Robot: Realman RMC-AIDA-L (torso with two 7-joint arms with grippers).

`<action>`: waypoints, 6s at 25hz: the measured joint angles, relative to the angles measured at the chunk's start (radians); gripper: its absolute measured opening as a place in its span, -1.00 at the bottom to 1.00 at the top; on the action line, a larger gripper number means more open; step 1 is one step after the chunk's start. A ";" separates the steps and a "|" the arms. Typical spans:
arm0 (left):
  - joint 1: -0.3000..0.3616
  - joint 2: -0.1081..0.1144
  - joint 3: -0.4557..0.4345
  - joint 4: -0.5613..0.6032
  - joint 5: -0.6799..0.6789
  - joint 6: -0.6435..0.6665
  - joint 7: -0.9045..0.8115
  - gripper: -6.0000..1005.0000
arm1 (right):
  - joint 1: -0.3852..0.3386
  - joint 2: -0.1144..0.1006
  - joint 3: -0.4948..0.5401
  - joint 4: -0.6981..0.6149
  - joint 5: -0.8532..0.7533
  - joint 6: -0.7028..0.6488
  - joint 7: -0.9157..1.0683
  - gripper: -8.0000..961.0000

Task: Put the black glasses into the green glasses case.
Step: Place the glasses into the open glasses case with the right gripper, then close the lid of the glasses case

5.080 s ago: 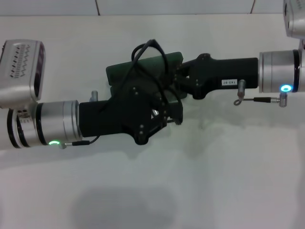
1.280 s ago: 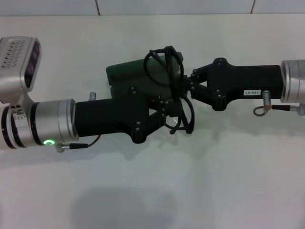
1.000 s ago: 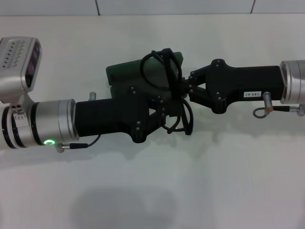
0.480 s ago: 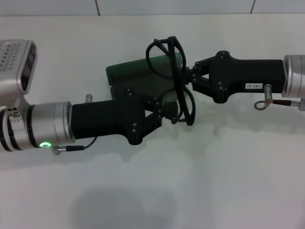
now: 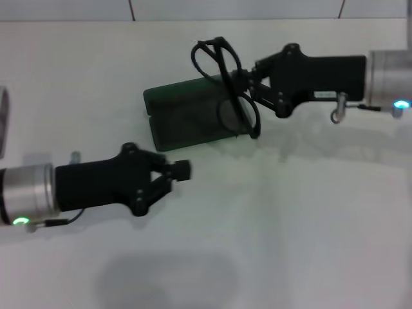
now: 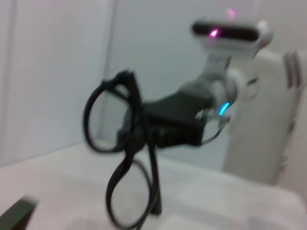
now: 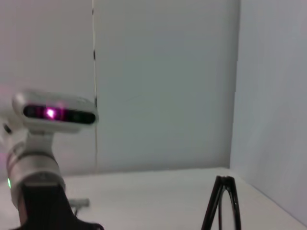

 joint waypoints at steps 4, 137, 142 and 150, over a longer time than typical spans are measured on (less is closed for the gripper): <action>0.054 0.003 -0.006 0.022 0.002 -0.079 0.009 -0.98 | 0.028 0.001 -0.075 -0.059 -0.055 0.099 -0.022 -0.72; -0.062 -0.024 0.015 0.233 -0.055 -0.471 -0.695 -0.97 | -0.341 -0.019 0.111 0.187 0.053 -0.113 -0.282 0.83; -0.092 -0.034 0.174 0.383 -0.017 -0.515 -0.982 -0.97 | -0.347 -0.019 0.111 0.190 0.055 -0.109 -0.282 0.83; -0.168 -0.041 0.558 0.449 0.118 -0.932 -1.377 -0.97 | -0.352 -0.016 0.111 0.191 0.055 -0.109 -0.282 0.83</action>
